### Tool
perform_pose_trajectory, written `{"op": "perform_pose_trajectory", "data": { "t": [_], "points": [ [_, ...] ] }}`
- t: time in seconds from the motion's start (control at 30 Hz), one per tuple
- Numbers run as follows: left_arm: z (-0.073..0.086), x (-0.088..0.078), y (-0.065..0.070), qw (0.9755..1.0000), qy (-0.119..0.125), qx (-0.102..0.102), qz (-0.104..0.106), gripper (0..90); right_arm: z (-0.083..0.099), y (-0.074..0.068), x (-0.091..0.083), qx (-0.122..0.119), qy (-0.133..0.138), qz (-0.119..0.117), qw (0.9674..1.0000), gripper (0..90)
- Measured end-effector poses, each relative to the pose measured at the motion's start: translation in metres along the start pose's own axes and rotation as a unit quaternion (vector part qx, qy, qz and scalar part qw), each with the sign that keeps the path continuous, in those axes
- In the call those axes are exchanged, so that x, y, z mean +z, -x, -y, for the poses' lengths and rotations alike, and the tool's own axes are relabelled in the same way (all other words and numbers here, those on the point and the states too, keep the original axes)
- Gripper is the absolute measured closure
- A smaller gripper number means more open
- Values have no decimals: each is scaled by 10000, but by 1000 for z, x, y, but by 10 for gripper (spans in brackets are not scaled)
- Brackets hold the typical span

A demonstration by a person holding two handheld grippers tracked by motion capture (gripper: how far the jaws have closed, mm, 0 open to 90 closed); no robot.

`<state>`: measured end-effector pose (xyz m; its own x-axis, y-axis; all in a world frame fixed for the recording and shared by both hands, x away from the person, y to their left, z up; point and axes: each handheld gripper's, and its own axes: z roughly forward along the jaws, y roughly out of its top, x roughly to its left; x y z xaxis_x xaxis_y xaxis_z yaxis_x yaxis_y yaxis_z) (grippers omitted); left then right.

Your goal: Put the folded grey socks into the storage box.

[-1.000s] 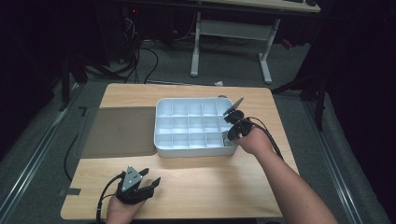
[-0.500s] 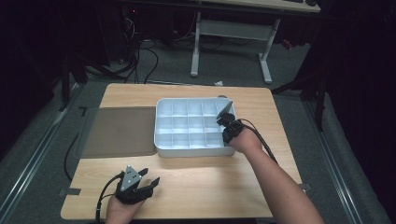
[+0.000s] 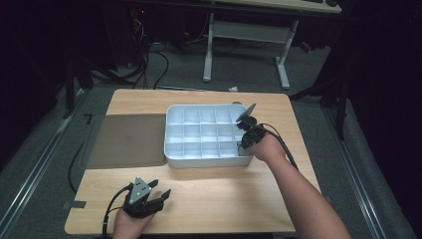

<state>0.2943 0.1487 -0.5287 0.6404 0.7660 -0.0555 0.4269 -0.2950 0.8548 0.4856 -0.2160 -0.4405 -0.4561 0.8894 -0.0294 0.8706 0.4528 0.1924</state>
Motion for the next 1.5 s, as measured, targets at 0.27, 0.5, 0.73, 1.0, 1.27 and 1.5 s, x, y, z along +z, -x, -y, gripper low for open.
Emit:
{"op": "perform_pose_trajectory", "data": {
  "t": [0.27, 0.5, 0.73, 1.0, 1.27, 1.5],
  "points": [
    [-1, 1, 0, 10000, -15, -6, 26, 417, 8, 6, -20, 60, 257, -44, 9996, 838],
    [-2, 1, 1, 9999, -56, 7, 88, 418, 19, 7, -30, 69, 500, -157, 9986, 785],
    [-2, 1, 2, 9999, -59, -11, 96, 418, 33, 10, -36, 150, 737, -218, 9969, 742],
    [-3, 5, 4, 9998, -94, 8, 150, 418, 59, 8, -41, 144, 1323, -312, 9906, 695],
    [-4, 5, 4, 9995, -128, -106, 276, 432, 83, 6, -39, 134, 1751, -450, 9834, 624],
    [-4, 5, 5, 9995, -136, -90, 274, 432, 106, 1, -41, 18, 2272, -387, 9731, 582]
  ]
}}
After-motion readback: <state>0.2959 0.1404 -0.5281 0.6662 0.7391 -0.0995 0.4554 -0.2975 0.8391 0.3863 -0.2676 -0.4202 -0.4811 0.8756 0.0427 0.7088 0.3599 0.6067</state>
